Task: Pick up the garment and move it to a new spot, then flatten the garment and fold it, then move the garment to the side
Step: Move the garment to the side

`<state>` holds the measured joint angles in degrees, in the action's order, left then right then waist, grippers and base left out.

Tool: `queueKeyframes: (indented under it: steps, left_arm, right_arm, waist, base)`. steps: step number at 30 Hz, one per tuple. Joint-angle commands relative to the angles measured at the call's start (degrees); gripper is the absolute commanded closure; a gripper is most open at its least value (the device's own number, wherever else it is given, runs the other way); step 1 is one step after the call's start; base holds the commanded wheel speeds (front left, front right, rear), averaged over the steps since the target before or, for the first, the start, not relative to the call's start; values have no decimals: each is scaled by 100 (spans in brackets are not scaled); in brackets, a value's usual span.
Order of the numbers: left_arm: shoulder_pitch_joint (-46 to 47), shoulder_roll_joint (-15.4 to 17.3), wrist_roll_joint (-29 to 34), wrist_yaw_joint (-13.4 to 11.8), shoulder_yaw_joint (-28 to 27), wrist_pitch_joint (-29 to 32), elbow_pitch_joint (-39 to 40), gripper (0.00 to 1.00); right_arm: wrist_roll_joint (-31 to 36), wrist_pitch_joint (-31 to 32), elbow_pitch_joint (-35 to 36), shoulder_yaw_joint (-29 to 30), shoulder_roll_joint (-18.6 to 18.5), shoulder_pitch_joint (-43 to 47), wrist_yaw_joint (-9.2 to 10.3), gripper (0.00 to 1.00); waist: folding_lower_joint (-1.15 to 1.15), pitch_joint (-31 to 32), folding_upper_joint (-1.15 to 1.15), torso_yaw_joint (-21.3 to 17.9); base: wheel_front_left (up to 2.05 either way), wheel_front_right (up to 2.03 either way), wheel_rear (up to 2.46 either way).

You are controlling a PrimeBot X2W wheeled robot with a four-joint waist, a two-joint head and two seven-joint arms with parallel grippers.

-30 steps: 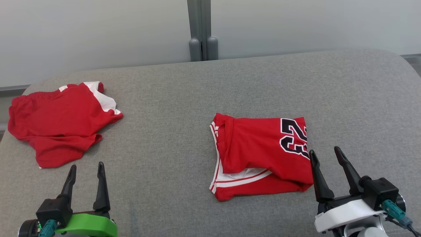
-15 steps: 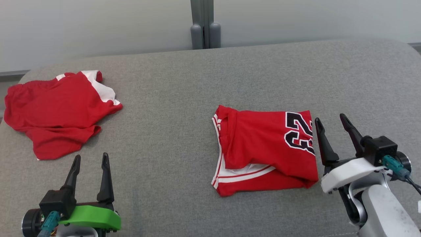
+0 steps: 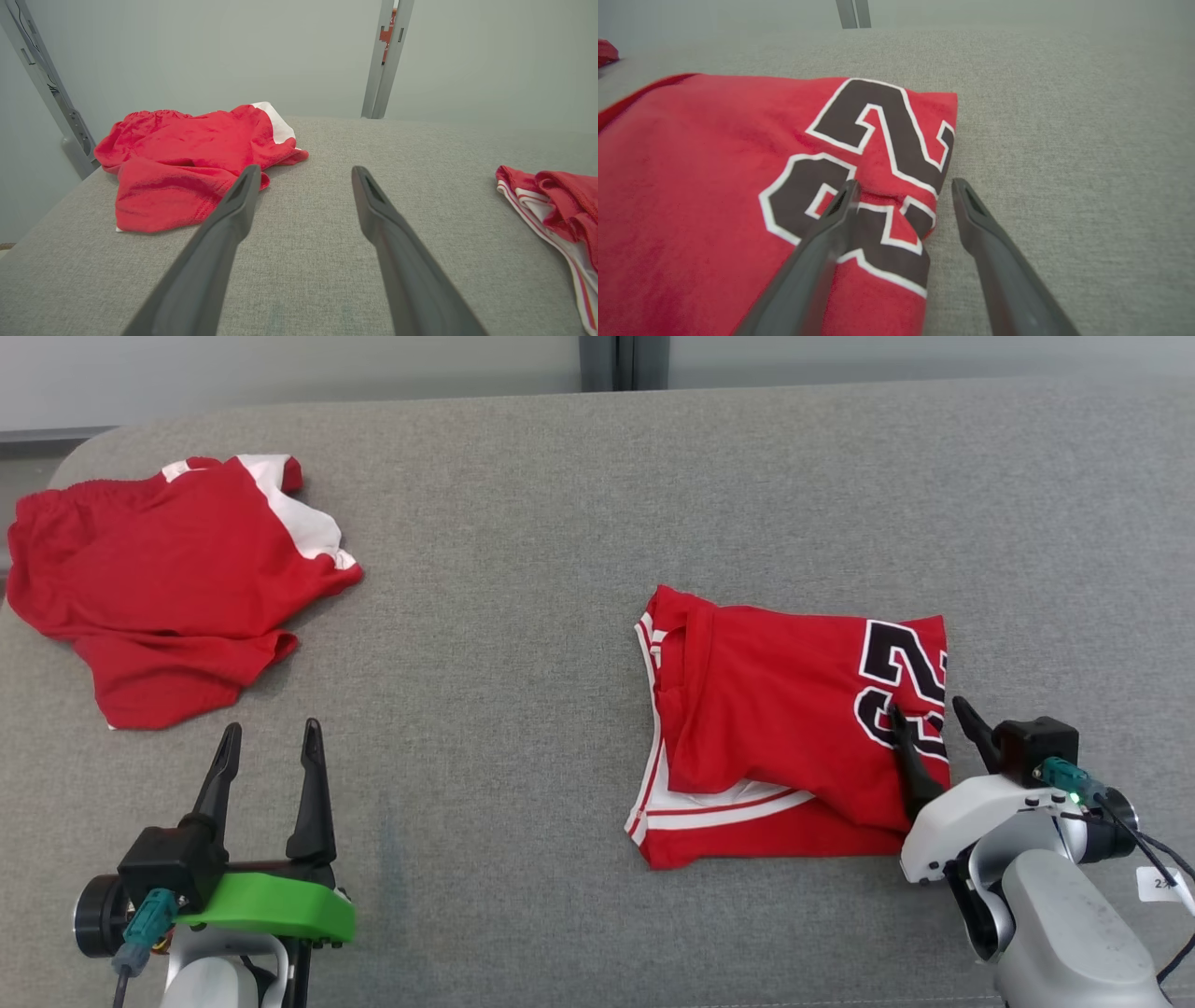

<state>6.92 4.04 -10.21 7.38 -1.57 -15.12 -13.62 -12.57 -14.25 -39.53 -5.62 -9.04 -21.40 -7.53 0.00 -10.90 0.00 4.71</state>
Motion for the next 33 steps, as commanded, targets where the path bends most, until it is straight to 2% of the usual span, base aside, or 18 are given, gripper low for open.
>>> queueKeyframes:
  steps: [1,9,11,16,21,25,33]
  left_arm:
    - [105,35,-24,19,4,-2,-14,0]
    - [183,17,-29,19,26,-2,-61,0]
    - [183,6,-35,19,28,-2,-70,0]
    - [192,-22,-61,19,-3,-1,-52,0]
    - [404,18,-91,19,64,-1,54,0]
    - [691,106,-92,19,122,-1,244,0]
    - [1186,363,-125,19,102,-1,674,0]
  right_arm:
    - [-21,-49,-143,5,17,-65,9,0]
    - [-134,-53,-990,-92,166,-222,10,0]
    - [-258,-43,-1112,-124,209,-253,10,100]
    - [-404,-66,-1159,-281,3,-578,12,100]
    - [-320,-61,-1032,-595,-352,-1182,11,100]
    - [-269,109,-848,-1003,-783,-1786,11,100]
    - [-506,543,-305,-1596,-1940,-2917,11,100]
  waist:
    - [0,-112,0,87]
    - [0,-184,0,78]
    - [0,-180,0,74]
    - [0,-240,0,23]
    - [0,-628,0,-79]
    - [0,-1147,0,-216]
    - [0,-2223,0,-718]
  base:
    - [0,0,0]
    - [0,0,0]
    - [0,0,0]
    - [0,0,0]
    - [0,0,0]
    - [0,0,0]
    - [0,0,0]
